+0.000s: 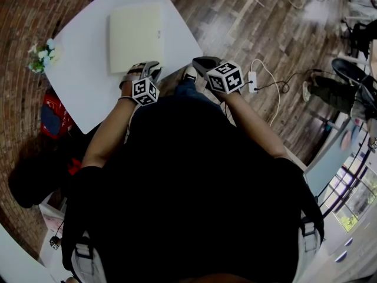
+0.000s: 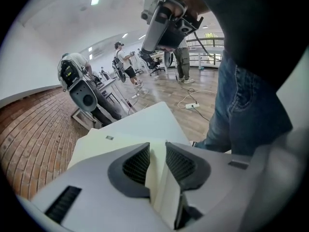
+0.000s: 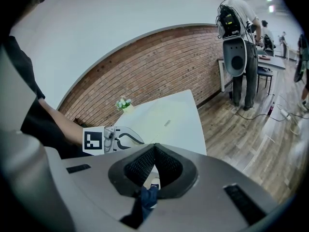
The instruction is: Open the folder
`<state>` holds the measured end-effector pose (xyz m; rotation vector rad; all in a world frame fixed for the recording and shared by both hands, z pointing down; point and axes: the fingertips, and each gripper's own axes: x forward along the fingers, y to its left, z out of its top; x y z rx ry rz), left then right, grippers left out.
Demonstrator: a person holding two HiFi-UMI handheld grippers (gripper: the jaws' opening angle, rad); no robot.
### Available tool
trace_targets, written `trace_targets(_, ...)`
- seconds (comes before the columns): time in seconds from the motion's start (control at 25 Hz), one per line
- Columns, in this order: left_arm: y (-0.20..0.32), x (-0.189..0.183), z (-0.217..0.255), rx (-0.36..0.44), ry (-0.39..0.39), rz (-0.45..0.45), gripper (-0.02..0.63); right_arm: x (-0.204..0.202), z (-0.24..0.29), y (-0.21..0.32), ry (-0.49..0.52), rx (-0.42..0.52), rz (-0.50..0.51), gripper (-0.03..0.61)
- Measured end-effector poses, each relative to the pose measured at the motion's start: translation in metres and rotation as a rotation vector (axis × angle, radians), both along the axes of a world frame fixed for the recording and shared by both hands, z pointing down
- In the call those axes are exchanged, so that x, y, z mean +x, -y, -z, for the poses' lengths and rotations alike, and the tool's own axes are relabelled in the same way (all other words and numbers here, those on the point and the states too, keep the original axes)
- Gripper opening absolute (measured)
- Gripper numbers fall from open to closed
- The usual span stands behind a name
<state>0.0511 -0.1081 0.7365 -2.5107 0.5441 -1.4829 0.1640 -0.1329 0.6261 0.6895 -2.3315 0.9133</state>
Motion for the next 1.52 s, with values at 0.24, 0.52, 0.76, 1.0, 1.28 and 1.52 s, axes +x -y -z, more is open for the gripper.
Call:
trace_targets(0.24,-0.001,0.0,0.002,-0.03,-0.019,-0.001,0.078,-0.002,0.0,0.0,-0.001,0.003,0.003,0.023)
trace_targets(0.52,-0.002,-0.001,0.01,-0.068,-0.05,-0.001,0.052,-0.007,0.002,0.001,0.0,0.01,0.009,0.023)
trace_targets(0.76,0.0,-0.003,0.019,-0.101,-0.08,0.01,0.037,-0.013,0.002,0.0,-0.002,0.009,0.033,0.023)
trace_targets(1.0,0.003,-0.007,0.035,-0.145,-0.149,0.059,0.028,-0.022,0.0,-0.003,-0.005,0.001,0.07,0.023)
trace_targets(1.28,0.006,-0.012,0.054,-0.17,-0.258,0.127,0.023,-0.036,-0.005,-0.003,-0.011,-0.009,0.108,0.023)
trace_targets(1.52,0.01,-0.014,0.069,-0.167,-0.339,0.17,0.023,-0.051,-0.003,0.001,-0.002,-0.006,0.138,0.023)
